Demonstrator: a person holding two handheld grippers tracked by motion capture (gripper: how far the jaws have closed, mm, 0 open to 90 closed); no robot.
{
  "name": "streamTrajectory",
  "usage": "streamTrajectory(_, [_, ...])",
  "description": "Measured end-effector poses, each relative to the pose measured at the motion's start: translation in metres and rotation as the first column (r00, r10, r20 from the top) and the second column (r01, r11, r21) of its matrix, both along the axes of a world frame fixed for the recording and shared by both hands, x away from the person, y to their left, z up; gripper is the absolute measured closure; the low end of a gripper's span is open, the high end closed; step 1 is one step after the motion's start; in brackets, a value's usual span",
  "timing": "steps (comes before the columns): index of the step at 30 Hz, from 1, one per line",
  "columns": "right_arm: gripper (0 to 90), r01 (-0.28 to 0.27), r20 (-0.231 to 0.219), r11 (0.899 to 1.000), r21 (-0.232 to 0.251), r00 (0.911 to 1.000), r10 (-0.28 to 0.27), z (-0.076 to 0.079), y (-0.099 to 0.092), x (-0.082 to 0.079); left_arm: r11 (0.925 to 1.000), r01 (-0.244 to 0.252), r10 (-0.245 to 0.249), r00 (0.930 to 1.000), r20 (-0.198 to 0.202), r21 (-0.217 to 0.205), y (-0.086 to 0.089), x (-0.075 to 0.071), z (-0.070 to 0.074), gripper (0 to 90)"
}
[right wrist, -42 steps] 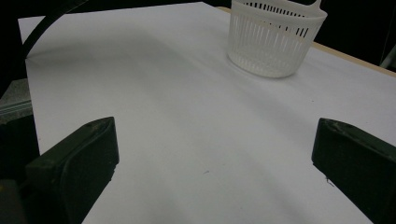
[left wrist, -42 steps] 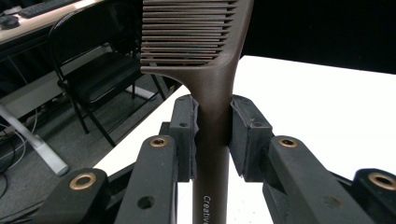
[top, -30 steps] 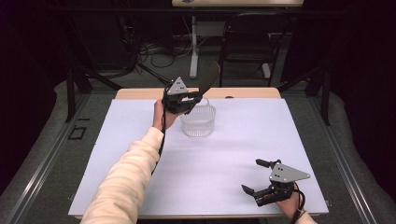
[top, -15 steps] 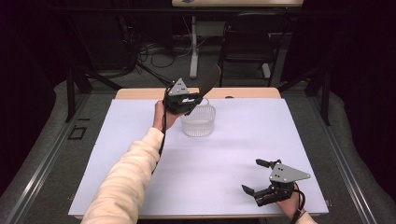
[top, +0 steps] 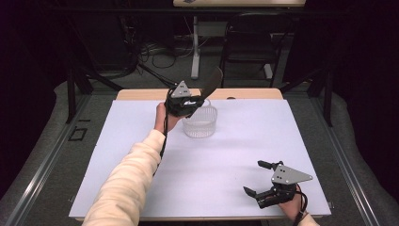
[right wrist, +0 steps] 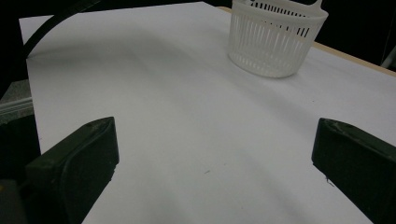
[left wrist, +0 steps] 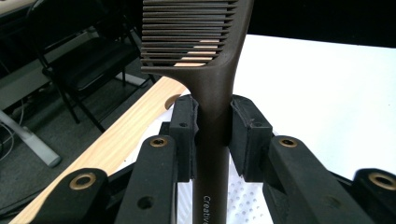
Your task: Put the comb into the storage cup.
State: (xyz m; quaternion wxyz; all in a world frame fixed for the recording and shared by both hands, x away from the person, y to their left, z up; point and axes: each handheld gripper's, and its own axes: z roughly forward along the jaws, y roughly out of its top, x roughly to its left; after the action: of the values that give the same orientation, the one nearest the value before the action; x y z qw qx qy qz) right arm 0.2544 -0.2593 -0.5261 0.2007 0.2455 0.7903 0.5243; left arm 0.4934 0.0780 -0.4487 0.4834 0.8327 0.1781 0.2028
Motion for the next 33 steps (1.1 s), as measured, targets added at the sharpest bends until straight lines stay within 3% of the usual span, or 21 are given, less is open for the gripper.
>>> streamTrajectory(15, [0.2, 0.001, 0.002, 1.0, 0.001, 1.0, -0.001, 0.0002, -0.0003, -0.0001, 0.9996, 0.003, -0.003, 1.0, -0.005, 0.029, -0.0035, 0.0005, -0.0043, 72.1])
streamTrajectory(33, [0.2, 0.005, 0.003, 1.0, -0.001, 1.0, -0.005, 0.0001, -0.0006, 0.0003, 0.9995, 0.002, -0.002, 1.0, -0.01, 0.033, -0.0062, 0.0008, -0.008, 72.2])
